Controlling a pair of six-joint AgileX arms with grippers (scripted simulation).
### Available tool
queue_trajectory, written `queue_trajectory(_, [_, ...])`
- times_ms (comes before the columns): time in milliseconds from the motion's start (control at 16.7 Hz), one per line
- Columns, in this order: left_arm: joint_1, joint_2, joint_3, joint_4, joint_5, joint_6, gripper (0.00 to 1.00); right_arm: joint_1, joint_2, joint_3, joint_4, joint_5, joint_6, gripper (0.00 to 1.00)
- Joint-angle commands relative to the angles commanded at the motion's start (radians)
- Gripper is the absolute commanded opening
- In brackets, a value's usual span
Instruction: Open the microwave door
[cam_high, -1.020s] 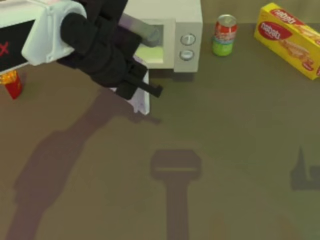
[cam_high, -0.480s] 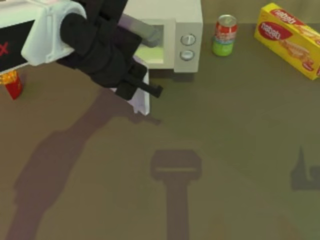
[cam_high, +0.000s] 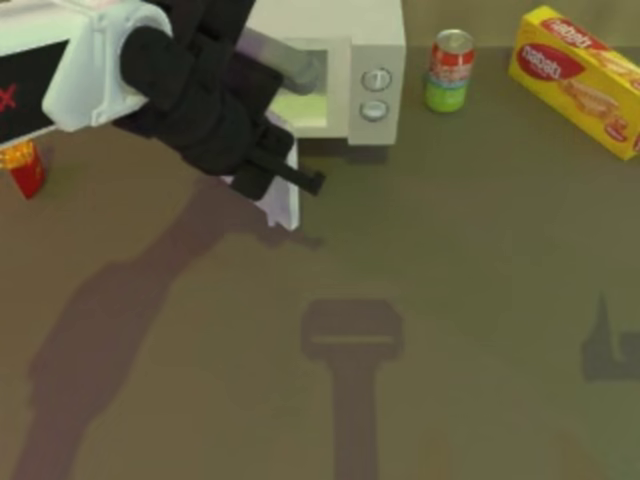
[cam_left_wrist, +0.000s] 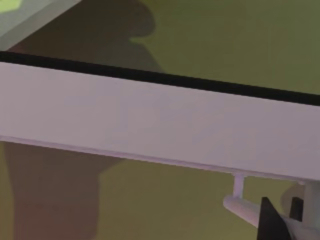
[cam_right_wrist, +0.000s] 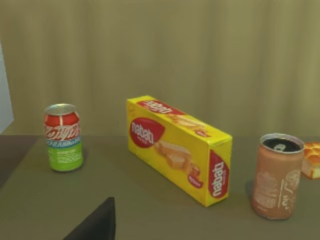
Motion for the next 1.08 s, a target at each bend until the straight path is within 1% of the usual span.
queue_trajectory(120, [0.005, -0.006, -0.004, 0.000, 0.007, 0.015, 0.00, 0.000, 0.000, 0.000, 0.000, 0.000, 0.000, 1.00])
queue_trajectory(480, [0.052, -0.046, -0.047, -0.008, 0.065, 0.131, 0.00, 0.000, 0.000, 0.000, 0.000, 0.000, 0.000, 1.00])
queue_trajectory(1080, [0.054, -0.047, -0.048, -0.008, 0.067, 0.134, 0.00, 0.000, 0.000, 0.000, 0.000, 0.000, 0.000, 1.00])
